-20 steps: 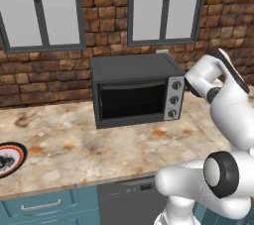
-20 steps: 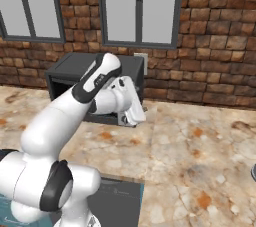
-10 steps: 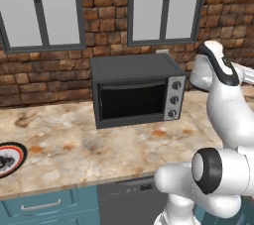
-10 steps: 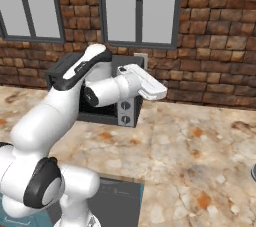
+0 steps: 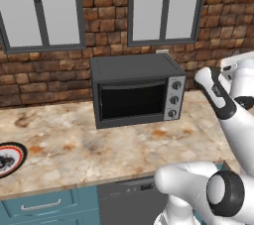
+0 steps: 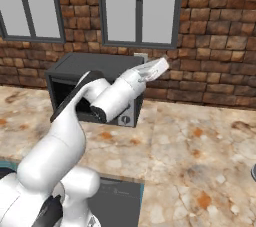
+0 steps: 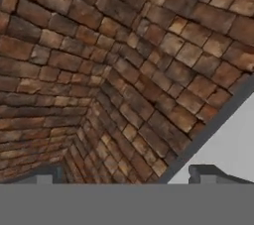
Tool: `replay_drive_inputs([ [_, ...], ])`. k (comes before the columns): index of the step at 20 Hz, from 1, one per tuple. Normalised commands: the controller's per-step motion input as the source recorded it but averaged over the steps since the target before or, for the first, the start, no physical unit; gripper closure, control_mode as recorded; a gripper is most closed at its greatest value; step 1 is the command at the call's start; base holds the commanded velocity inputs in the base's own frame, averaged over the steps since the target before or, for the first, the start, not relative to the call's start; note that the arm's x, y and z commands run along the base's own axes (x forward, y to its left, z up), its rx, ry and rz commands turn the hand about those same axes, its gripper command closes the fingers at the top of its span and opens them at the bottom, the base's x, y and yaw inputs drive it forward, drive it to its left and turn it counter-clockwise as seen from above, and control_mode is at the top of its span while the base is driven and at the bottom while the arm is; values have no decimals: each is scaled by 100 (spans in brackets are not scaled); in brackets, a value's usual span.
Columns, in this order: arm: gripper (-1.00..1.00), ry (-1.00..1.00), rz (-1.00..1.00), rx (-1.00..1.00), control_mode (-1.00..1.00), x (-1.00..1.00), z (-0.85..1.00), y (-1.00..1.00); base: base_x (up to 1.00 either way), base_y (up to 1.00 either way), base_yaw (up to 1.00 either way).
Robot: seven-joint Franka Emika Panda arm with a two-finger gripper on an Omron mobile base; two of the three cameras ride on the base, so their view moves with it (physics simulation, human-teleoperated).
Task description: Pick up the bagel from the plate, place it on the toaster oven rack, close the door, and set the timer.
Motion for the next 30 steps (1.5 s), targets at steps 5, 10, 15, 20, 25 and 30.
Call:
replay_drive_inputs([
  [5, -100, 72, 0, -69, -100, -15, -25, 3, 0, 0, 0],
  [10, -100, 67, 0, -71, -100, -18, -5, 0, 0, 0, 0],
  [15, -100, 53, -3, -87, -100, -9, 0, 0, 0, 0, 0],
  [20, -100, 59, -4, -82, -100, 0, 0, 6, 0, 0, 0],
  [25, -100, 40, 1, -62, -100, -9, 0, 22, 0, 0, 0],
  [30, -100, 8, 15, -43, -100, -76, 0, 3, 0, 0, 0],
])
